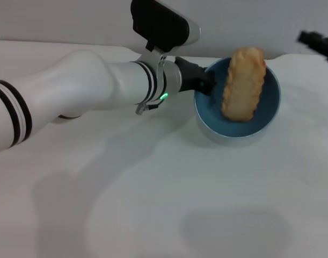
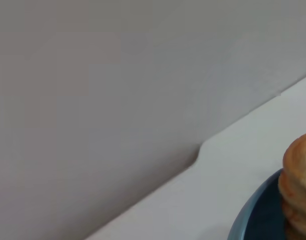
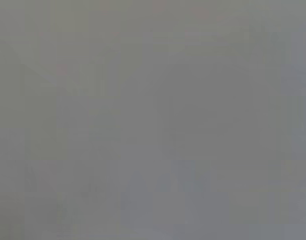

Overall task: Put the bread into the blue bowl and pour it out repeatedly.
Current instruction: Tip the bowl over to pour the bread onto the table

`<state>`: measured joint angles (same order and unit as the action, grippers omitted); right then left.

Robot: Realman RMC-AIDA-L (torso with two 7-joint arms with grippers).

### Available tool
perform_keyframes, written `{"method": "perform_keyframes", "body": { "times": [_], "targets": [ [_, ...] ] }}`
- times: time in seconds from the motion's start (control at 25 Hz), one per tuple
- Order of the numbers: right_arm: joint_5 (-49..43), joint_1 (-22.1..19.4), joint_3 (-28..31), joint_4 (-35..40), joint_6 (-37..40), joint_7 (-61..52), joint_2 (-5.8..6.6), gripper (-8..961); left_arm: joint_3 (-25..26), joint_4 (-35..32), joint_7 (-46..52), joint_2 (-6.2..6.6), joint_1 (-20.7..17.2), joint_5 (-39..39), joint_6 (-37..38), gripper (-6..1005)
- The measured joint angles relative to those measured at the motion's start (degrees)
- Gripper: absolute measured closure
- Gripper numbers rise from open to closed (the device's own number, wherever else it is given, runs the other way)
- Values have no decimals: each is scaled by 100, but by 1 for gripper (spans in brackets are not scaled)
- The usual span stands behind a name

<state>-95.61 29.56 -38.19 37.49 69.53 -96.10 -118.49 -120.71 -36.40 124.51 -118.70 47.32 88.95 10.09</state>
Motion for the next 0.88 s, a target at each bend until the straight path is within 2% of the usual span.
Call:
{"method": "perform_keyframes", "body": {
  "times": [0.04,0.16,0.28,0.52,0.6,0.68,0.88],
  "targets": [
    [120,-146,6,125,14,33,2,525,-15,3,-12,8,17,13,-52,999],
    [282,-508,145,424,51,166,4,525,-13,43,-163,21,102,30,-183,1000],
    [296,-730,640,417,19,357,-8,525,13,75,-527,31,322,34,-301,1000],
    [303,-1100,1420,-327,-106,1445,-13,525,-23,80,-1083,17,623,35,-511,1000],
    [327,-1220,1736,-823,-348,2198,-19,525,-67,77,-1425,-14,807,35,-634,1000],
    [330,-1246,1822,-981,-441,2417,-18,525,-98,66,-1480,-22,860,35,-656,1000],
    [340,-1343,2222,-1399,-627,3069,-20,526,-504,81,-1525,-27,1106,35,-823,1000]
  ]
}}
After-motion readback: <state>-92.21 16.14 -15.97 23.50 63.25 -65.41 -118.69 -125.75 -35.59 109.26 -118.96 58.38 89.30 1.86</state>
